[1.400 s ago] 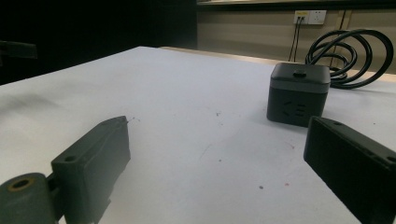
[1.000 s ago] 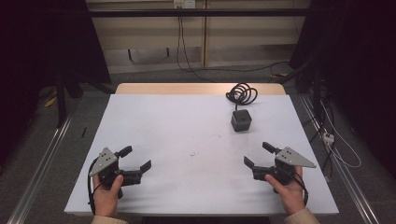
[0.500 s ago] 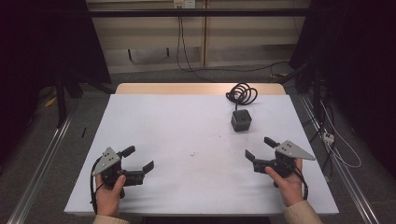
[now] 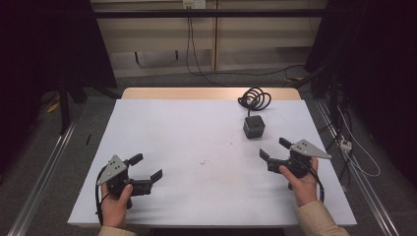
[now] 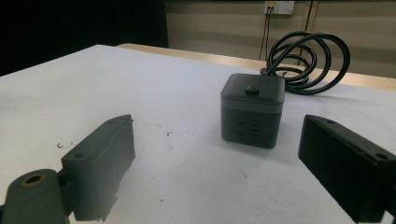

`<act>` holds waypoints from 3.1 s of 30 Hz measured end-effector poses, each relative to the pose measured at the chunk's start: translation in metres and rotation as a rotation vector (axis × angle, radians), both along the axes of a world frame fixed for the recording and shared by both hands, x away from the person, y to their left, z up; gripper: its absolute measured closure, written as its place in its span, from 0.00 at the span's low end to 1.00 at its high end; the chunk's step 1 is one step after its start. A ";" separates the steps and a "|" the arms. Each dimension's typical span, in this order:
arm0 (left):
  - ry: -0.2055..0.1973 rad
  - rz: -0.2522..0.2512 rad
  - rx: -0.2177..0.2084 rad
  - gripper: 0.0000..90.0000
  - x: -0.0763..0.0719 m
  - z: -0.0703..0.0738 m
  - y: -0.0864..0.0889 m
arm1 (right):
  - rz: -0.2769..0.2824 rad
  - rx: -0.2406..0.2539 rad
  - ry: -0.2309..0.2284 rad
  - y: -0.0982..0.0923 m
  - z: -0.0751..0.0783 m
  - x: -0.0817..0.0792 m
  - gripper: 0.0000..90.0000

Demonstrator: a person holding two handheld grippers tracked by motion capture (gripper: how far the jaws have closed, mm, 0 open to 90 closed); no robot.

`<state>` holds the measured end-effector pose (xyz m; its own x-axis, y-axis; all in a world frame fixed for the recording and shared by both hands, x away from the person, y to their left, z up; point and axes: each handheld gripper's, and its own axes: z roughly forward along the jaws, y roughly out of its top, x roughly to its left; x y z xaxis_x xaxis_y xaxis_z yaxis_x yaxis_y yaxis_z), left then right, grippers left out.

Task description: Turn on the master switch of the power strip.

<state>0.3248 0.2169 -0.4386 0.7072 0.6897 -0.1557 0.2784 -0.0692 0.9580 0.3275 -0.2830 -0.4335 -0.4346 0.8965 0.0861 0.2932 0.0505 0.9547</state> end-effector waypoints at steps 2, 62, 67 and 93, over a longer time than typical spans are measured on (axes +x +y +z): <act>0.000 -0.001 -0.001 0.03 0.000 0.000 0.000 | -0.003 -0.005 0.005 0.000 0.000 0.003 0.11; -0.003 -0.003 -0.015 0.03 0.000 0.001 0.000 | -0.032 -0.059 0.036 0.003 0.007 0.061 0.48; -0.001 0.001 -0.019 0.03 0.000 0.001 0.000 | -0.033 -0.068 0.043 0.002 0.007 0.064 0.52; -0.005 0.005 -0.020 0.03 0.000 0.001 0.000 | -0.020 -0.079 0.044 0.001 0.010 0.080 0.80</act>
<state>0.3246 0.2172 -0.4372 0.7048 0.6898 -0.1656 0.2735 -0.0488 0.9606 0.4077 -0.2817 -0.4236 -0.4136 0.9099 0.0334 0.3361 0.1185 0.9343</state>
